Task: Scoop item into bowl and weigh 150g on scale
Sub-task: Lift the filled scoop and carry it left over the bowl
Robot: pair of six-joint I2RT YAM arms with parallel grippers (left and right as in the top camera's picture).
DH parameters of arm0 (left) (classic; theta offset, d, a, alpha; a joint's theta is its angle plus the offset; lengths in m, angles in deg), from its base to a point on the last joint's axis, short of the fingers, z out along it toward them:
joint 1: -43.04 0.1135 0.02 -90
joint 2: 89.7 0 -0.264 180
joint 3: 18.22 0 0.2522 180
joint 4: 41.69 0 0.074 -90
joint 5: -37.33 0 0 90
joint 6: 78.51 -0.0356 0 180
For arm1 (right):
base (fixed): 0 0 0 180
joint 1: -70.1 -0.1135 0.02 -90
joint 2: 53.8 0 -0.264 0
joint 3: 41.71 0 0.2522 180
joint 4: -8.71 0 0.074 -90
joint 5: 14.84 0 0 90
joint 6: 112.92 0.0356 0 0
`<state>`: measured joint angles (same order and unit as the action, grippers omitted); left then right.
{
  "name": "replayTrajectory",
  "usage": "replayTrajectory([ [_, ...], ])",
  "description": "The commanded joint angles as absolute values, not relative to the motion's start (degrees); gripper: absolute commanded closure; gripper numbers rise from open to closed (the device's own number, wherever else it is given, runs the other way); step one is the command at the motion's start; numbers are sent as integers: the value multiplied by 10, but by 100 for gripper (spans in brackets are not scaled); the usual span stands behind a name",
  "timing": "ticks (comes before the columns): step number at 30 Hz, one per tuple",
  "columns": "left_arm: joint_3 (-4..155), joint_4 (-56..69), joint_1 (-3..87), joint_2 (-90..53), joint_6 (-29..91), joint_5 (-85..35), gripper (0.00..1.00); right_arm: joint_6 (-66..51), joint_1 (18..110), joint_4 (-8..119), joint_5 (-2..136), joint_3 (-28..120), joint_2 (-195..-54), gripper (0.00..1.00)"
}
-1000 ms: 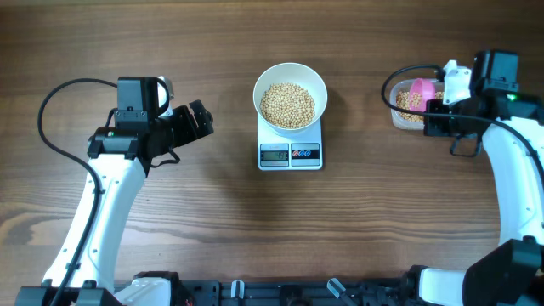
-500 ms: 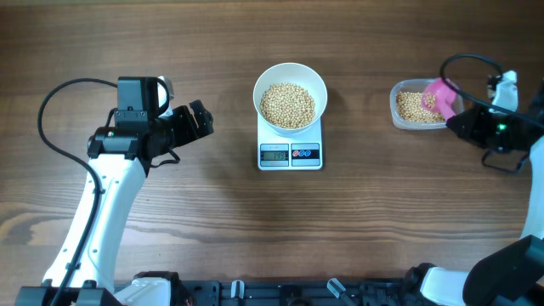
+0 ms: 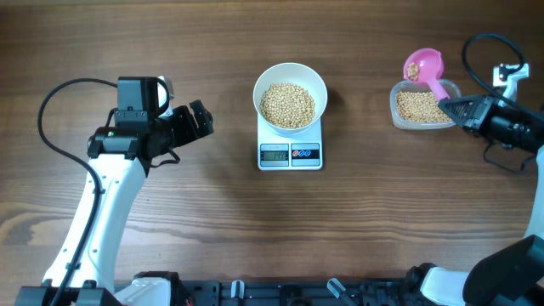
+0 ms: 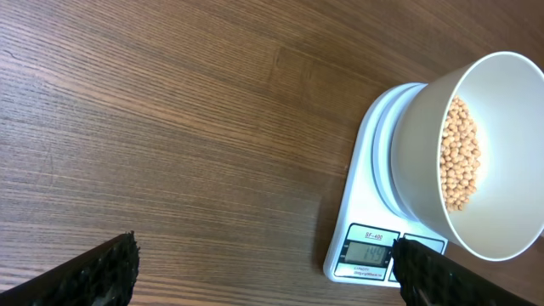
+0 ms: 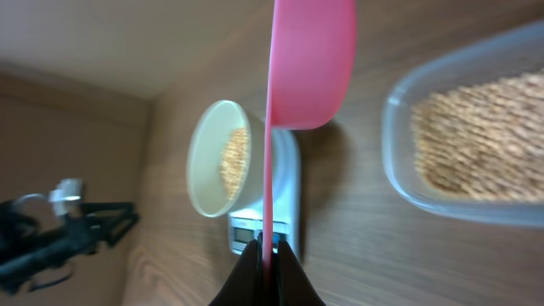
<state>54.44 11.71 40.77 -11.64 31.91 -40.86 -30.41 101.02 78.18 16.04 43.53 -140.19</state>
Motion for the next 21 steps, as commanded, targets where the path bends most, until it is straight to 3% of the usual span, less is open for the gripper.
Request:
replayTrajectory([
  [1, 556, 115, 406, -112, 314, -410, 0, -304, 982, 770, 91, 438, -1391, 96],
  [9, 556, 115, 406, -112, 314, -410, 0, -255, 857, 673, 125, 438, -1391, 96],
  [21, 556, 115, 406, -112, 314, -410, 0, -290, 676, 645, 321, 438, -1391, 96],
])
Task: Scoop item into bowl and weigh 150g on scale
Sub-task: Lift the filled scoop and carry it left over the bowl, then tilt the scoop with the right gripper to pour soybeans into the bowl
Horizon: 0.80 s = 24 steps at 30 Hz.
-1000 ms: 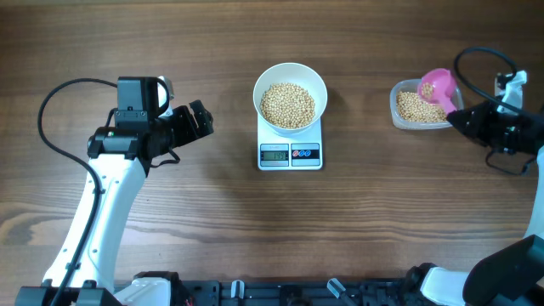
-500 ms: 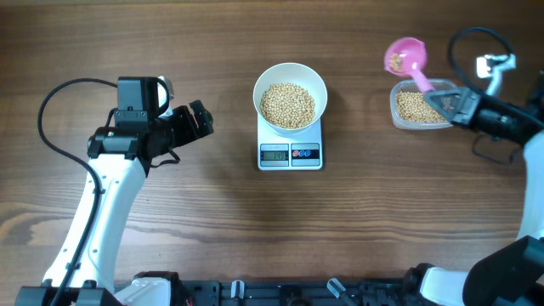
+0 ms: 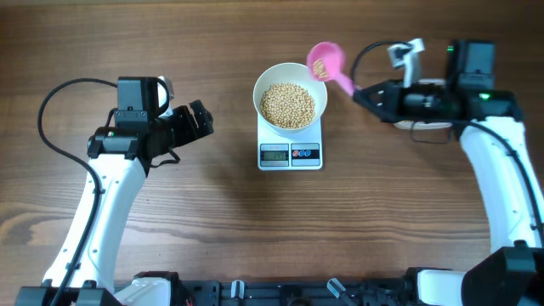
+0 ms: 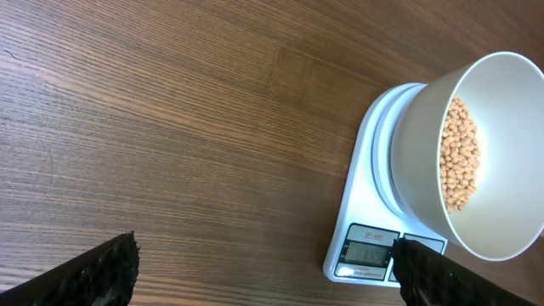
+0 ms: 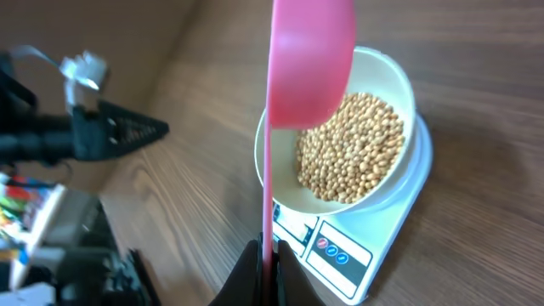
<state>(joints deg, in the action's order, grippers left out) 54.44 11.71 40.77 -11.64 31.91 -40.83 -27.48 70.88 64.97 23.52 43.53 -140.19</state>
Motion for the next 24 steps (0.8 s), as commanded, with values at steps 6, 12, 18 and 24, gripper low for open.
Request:
replayTrajectory([
  [6, 556, 115, 406, -112, 314, -410, 0, -305, 609, 636, 394, 438, -1391, 96],
  [12, 556, 115, 406, -112, 314, -410, 0, -305, 574, 636, 458, 438, -1391, 96],
  [18, 556, 115, 406, -112, 314, -410, 0, -320, 565, 636, 461, 438, -1391, 96],
  [24, 556, 115, 406, -112, 314, -410, 0, -320, 556, 636, 484, 438, -1391, 96],
])
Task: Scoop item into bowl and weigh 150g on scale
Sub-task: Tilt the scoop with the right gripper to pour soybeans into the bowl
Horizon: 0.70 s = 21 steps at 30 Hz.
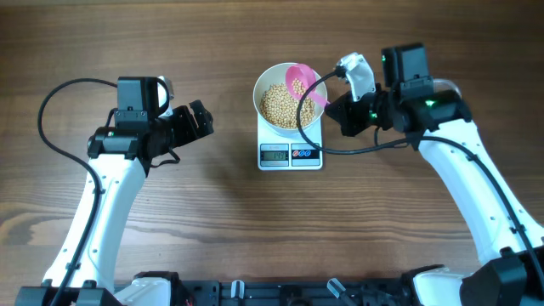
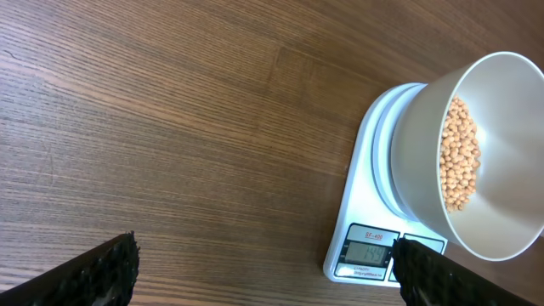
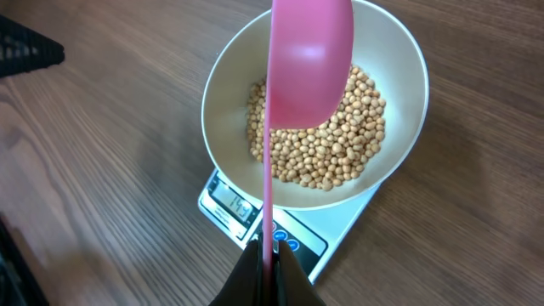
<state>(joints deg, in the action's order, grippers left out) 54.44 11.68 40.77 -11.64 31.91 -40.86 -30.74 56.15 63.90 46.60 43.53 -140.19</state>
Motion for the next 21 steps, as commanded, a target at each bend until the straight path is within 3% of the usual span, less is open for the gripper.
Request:
replayTrajectory([
  [1, 556, 115, 406, -112, 314, -410, 0, -320, 555, 636, 488, 438, -1391, 96],
  [21, 556, 115, 406, -112, 314, -410, 0, -335, 520, 636, 574, 438, -1391, 96],
])
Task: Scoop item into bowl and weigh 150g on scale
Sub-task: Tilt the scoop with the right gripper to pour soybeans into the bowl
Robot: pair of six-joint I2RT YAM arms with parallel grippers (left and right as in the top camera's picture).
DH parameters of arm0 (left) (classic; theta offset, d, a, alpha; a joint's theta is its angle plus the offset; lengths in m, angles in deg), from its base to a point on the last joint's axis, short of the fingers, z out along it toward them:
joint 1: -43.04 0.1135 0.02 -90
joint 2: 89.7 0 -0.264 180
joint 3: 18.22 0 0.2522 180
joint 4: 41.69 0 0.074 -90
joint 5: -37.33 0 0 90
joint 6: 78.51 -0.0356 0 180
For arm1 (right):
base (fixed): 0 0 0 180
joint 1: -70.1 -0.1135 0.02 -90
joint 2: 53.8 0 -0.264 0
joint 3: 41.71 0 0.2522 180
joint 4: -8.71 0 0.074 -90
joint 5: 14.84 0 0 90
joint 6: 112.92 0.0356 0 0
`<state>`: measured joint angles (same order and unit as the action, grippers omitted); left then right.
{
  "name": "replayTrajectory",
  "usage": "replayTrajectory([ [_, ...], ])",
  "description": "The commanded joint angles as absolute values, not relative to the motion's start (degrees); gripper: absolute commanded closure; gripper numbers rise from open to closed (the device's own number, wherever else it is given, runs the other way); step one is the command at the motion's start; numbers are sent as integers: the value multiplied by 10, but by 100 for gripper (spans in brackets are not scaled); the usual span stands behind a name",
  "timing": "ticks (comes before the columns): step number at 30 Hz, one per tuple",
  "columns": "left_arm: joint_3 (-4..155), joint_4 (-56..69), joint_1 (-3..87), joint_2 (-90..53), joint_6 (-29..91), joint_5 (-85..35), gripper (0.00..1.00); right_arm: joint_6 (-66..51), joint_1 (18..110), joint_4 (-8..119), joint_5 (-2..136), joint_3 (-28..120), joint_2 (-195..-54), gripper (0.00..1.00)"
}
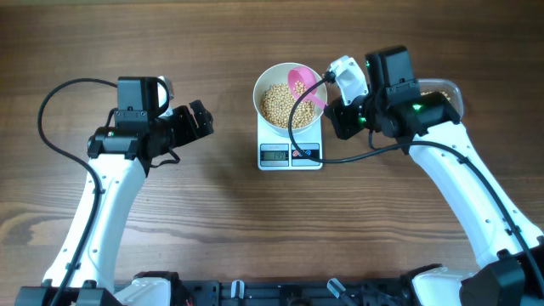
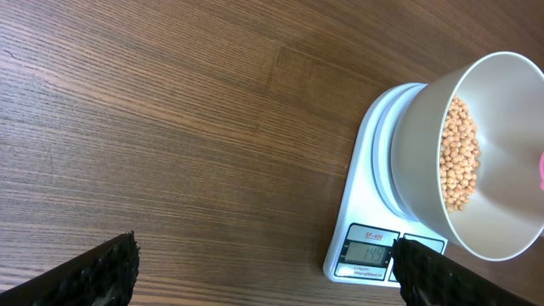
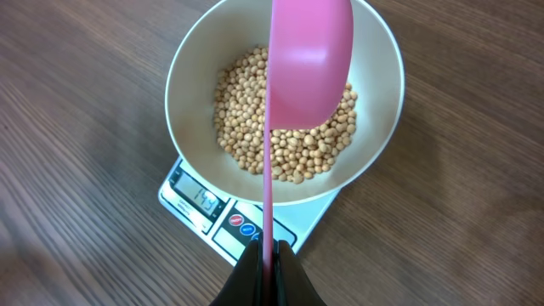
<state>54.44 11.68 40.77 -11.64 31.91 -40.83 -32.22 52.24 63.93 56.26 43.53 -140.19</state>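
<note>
A white bowl (image 1: 257,92) of soybeans (image 1: 276,104) stands on the white scale (image 1: 290,155) at the table's middle. The display (image 2: 369,252) reads a number starting with 14. My right gripper (image 1: 328,105) is shut on the handle of the pink scoop (image 1: 299,83), whose cup hangs over the right half of the bowl. In the right wrist view the scoop (image 3: 308,59) shows its underside above the beans, so its contents are hidden. My left gripper (image 1: 204,119) stands open left of the scale, holding nothing.
A clear container (image 1: 448,86) is mostly hidden behind my right arm at the far right. The right arm's black cable (image 1: 340,151) loops just above the scale's right corner. Bare wooden table lies between the left gripper and the scale.
My right gripper has shifted slightly left and closer to the bowl, and the scoop sits a little further over the beans. The left arm and the scale have not moved.
The scoop, with a few beans in it, was first held above the clear container at the far right. Then it was at the bowl's right rim, then over the bowl, where it still hangs. The left gripper stayed open and still.
</note>
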Motion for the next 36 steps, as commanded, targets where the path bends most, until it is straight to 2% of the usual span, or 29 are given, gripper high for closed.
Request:
replayTrajectory([
  [1, 556, 115, 406, -112, 314, -410, 0, -334, 520, 636, 574, 438, -1391, 96],
  [15, 556, 115, 406, -112, 314, -410, 0, -350, 520, 637, 619, 438, -1391, 96],
  [36, 556, 115, 406, -112, 314, -410, 0, -344, 515, 648, 579, 443, -1391, 96],
])
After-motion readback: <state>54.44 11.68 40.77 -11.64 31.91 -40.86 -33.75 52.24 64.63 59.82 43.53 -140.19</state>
